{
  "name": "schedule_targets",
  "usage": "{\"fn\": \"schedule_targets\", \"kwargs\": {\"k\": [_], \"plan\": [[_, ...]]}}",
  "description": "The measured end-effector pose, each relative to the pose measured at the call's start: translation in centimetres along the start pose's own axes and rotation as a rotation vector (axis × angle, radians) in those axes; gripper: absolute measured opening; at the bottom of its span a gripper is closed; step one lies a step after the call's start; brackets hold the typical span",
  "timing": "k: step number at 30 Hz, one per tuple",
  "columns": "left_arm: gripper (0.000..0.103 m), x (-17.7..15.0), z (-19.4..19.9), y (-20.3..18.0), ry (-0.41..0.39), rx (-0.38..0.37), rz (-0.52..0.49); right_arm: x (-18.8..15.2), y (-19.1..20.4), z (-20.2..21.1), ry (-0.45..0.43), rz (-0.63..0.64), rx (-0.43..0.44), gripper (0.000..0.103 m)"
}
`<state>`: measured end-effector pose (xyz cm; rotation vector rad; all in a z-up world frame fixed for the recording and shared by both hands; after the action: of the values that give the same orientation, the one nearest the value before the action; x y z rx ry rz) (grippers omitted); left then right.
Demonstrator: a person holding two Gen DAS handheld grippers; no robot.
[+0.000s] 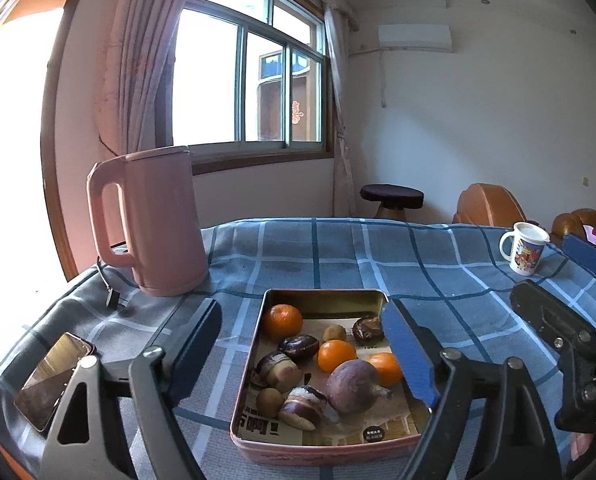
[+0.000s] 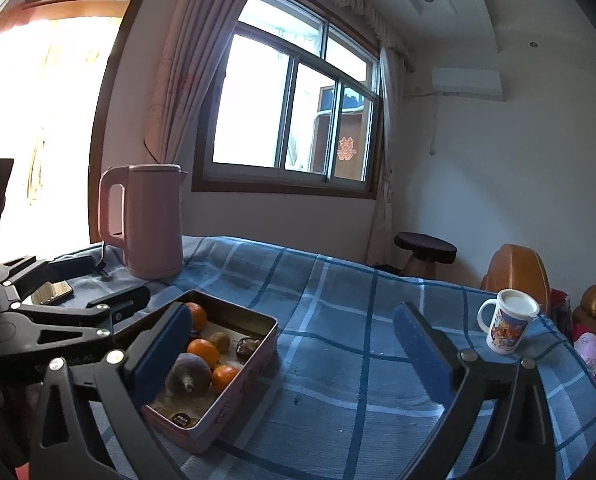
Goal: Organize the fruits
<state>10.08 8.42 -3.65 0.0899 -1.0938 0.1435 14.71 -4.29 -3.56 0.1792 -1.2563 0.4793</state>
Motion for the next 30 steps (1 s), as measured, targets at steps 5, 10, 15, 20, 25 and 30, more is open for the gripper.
{"fn": "schedule_targets", "kwargs": {"k": [5, 10, 15, 20, 25, 30], "plan": [[0.088, 0.02, 0.05, -0.15, -0.002, 0.007, -0.006, 0.15, -0.2, 0.4, -0.008, -0.002, -0.004, 0.103], [0.088, 0.01, 0.04, -0.11, -0.003, 0.01, -0.004, 0.22, -0.31, 0.5, -0.012, -0.004, -0.004, 0.103], [0.088, -0.09, -0.02, -0.05, 0.003, 0.007, 0.002, 0.17, -0.29, 0.47, -0.011, -0.004, -0.003, 0.103], [0.089, -0.2, -0.16, 0.04, 0.009, 0.002, 0.007, 0.19, -0.26, 0.5, -0.009, -0.003, -0.003, 0.103], [0.089, -0.21, -0.17, 0.11, 0.004, 0.009, 0.006, 0.19, -0.25, 0.44, -0.01, -0.003, -0.004, 0.103], [0.089, -0.24, -0.32, 0.09, 0.006, 0.022, 0.001, -0.01, -0.16, 0.46, -0.006, 0.001, -0.001, 0.103]]}}
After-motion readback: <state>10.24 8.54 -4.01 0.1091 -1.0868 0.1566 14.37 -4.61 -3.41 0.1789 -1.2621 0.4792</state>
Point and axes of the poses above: each gripper's, at about its wrist camera, not at the fingertips, and z roughly against the way its jaws point, y to its left, x to its top, the point moved 10 cm from there along -z, roughly the way its jaws point, and after that the axes turned 7 degrees about y, right-handed, at the moved point
